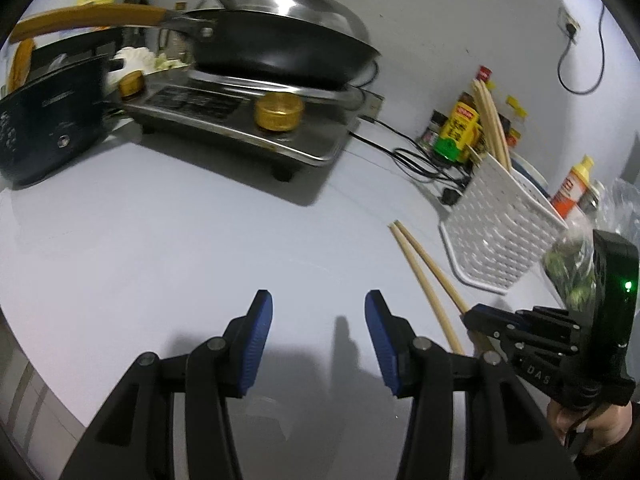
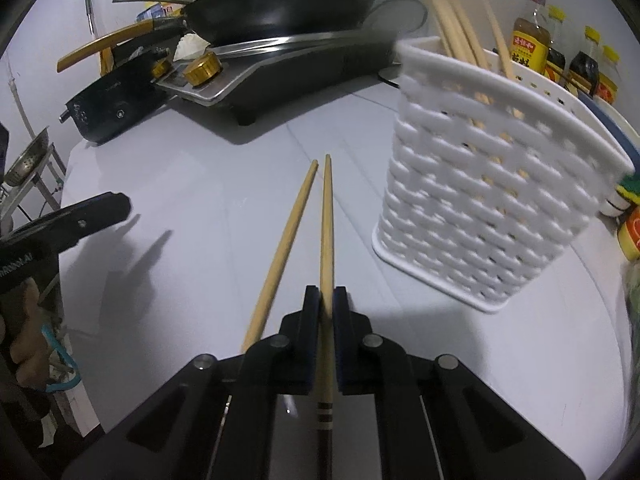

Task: Organize utensils
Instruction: 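Lift the chopstick with the right gripper while the left gripper closes on the last chopstick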

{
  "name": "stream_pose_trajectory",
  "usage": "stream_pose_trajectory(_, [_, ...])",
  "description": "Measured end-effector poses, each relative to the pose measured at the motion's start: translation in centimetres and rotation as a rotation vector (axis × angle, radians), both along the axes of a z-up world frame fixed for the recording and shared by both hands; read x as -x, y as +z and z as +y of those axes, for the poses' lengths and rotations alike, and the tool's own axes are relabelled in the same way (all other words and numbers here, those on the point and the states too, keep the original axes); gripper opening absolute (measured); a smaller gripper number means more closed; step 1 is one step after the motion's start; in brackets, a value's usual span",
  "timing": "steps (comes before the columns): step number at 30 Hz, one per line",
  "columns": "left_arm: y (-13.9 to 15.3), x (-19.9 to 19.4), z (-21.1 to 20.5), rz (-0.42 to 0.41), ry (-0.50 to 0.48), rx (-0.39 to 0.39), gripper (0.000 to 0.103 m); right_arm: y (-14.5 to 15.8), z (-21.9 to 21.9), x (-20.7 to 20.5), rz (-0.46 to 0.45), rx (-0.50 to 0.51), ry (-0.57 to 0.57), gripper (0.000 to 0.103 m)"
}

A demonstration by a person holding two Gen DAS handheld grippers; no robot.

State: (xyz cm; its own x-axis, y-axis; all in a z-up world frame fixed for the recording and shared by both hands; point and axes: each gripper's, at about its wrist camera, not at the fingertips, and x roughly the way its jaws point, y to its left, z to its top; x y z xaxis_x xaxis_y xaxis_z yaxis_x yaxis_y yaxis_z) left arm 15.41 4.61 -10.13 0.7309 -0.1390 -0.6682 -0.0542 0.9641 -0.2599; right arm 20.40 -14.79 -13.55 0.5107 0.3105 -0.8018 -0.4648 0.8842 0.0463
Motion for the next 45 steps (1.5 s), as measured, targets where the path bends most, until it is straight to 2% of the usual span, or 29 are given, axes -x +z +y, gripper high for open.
stream_pose_trajectory(12, [-0.5, -1.4, -7.2, 0.061, -0.114, -0.075, 0.048, -0.1, -3.1, 2.2, -0.009, -0.046, 0.040, 0.006])
stream_pose_trajectory(21, [-1.1, -2.8, -11.2, 0.111, -0.206, -0.168, 0.048, 0.3, -6.1, 3.0, -0.015, -0.104, 0.031, 0.006])
stream_pose_trajectory(24, [-1.7, -3.2, -12.3, 0.142, -0.225, -0.202, 0.048, 0.5, -6.0, 3.3, -0.029, -0.098, 0.042, 0.006])
stream_pose_trajectory(28, [-1.9, -3.4, -12.7, 0.137, -0.228, -0.231, 0.048, 0.6, -6.0, 3.3, -0.024, -0.110, 0.055, 0.006])
stream_pose_trajectory(30, [-1.9, -3.3, -12.9, 0.126, -0.242, -0.244, 0.036, 0.5, -6.0, 3.2, -0.020, -0.117, 0.054, 0.006])
stream_pose_trajectory(32, [-2.0, -3.1, -13.2, 0.116, -0.259, -0.274, 0.029, 0.5, -6.1, 3.2, -0.020, -0.121, 0.052, 0.006])
stream_pose_trajectory(36, [-1.9, -2.9, -13.0, 0.109, -0.292, -0.276, 0.013, 0.5, -6.1, 3.1, -0.020, -0.123, 0.053, 0.006])
stream_pose_trajectory(40, [-1.8, -2.7, -12.2, 0.113, -0.303, -0.271, 0.007, 0.4, -6.0, 3.1, -0.015, -0.115, 0.056, 0.006])
stream_pose_trajectory(45, [-1.8, -2.3, -10.9, 0.119, -0.308, -0.287, 0.006, 0.2, -5.4, 2.7, 0.001, -0.094, 0.067, 0.006])
